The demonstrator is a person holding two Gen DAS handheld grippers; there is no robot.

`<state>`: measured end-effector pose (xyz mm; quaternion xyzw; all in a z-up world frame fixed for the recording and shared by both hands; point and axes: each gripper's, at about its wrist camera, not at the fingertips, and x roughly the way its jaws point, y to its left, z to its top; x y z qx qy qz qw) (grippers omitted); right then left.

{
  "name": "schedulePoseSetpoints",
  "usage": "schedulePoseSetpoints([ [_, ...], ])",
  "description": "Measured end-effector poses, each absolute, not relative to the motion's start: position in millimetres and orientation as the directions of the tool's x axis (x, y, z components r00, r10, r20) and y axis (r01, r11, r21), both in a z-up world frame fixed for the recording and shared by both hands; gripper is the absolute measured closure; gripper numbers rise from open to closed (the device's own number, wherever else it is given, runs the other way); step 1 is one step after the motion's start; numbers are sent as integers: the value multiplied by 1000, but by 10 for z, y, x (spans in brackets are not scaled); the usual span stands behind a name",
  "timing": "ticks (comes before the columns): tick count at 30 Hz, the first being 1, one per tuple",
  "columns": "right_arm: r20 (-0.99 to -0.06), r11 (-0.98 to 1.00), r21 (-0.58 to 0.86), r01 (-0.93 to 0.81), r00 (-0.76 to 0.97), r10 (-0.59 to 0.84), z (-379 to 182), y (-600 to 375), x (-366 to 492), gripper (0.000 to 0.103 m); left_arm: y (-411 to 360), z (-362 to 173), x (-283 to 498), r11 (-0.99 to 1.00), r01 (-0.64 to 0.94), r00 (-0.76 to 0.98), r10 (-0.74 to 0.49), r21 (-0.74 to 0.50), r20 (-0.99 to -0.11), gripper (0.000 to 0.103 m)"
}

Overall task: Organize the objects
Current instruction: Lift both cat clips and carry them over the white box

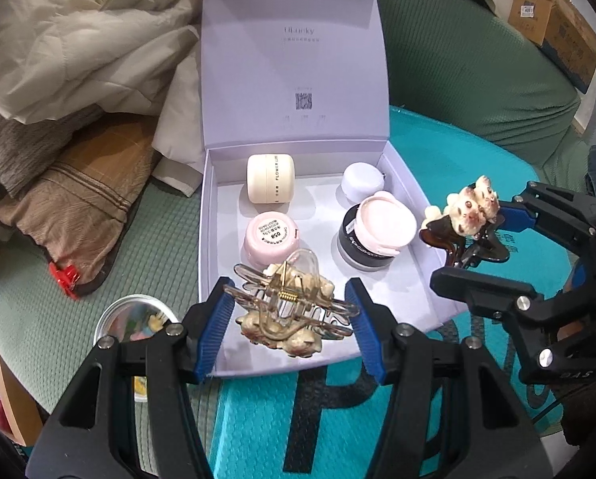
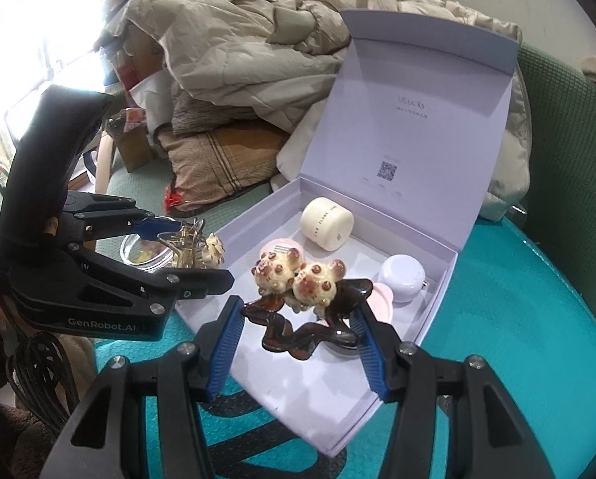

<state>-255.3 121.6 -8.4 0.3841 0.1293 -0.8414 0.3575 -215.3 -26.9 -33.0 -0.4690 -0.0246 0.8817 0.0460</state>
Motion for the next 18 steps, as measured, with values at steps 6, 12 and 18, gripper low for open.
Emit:
schedulePoseSetpoints([
  [6,-750,-737,54,674,-460,-476,-173,1225,-2778,48,-269,-484,-2396,-994,-70,-540,110,-86,-834,47],
  [12,-762,-764,51,644,-469,-447,-261,1248,-2985,48,-288,-602,-2614,-993,-75,-527,119,-93,-842,47],
  [18,-772,-793,48,607,-481,-415,-320,1281,-3187,48,-285,-675,-2807,-993,-89,-523,117,-83,-845,47],
])
